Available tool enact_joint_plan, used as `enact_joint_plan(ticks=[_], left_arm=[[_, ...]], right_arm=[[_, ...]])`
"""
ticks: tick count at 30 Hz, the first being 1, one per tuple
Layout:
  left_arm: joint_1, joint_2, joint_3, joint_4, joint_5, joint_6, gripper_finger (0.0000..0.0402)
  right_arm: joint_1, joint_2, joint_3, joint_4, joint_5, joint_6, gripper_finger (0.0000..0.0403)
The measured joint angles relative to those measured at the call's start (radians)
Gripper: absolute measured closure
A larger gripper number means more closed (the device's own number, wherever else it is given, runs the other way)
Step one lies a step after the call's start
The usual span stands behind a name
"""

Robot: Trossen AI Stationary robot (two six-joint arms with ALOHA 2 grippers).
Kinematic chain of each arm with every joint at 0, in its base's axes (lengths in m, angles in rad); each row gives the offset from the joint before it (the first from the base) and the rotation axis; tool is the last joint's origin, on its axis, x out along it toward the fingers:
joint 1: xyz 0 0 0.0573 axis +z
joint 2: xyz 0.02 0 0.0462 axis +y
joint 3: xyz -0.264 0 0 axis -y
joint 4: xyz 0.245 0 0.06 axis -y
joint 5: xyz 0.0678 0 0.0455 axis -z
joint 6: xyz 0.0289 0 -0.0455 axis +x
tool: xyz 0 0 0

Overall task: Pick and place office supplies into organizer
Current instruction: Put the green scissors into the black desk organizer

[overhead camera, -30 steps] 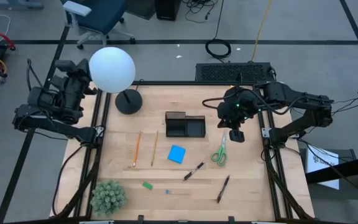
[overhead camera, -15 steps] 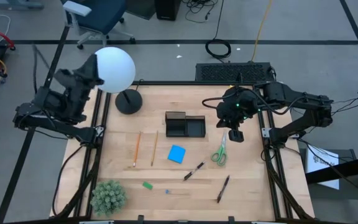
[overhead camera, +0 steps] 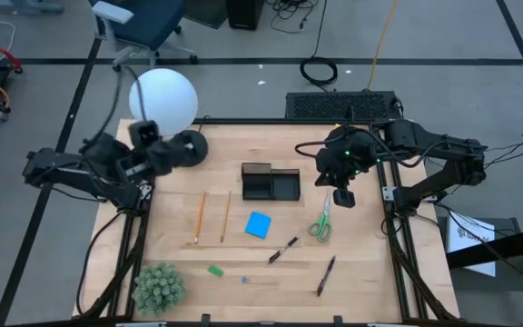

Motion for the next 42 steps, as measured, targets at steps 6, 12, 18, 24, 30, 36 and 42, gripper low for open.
enact_joint_plan(ticks=[6,12,18,24,30,36,42], left_arm=[[0.0,0.046,0.0,-0.037,0.206,-0.091,0.038],[0.009,0.067,0.0,-0.034,0.266,0.0,0.038],[0.038,0.059,0.0,-0.077,0.268,0.118,0.038],[0.044,0.059,0.0,-0.117,0.257,0.151,0.038],[0.044,0.065,0.0,-0.125,0.207,0.151,0.038],[0.044,0.065,0.0,-0.14,0.207,0.151,0.038],[0.044,0.065,0.0,-0.139,0.207,0.151,0.038]], right_arm=[[0.0,0.0,0.0,-0.02,-0.05,0.003,0.0403],[0.0,0.0,0.0,-0.02,-0.05,0.027,0.0403],[0.002,0.0,0.0,-0.062,-0.053,0.023,0.0403],[0.003,0.0,-0.001,-0.163,-0.106,-0.065,0.0402],[0.016,0.001,-0.001,-0.197,-0.105,-0.141,0.0389],[0.016,0.029,-0.001,-0.195,-0.101,-0.158,0.0371],[0.032,0.065,-0.001,-0.248,-0.101,-0.189,0.0357]])
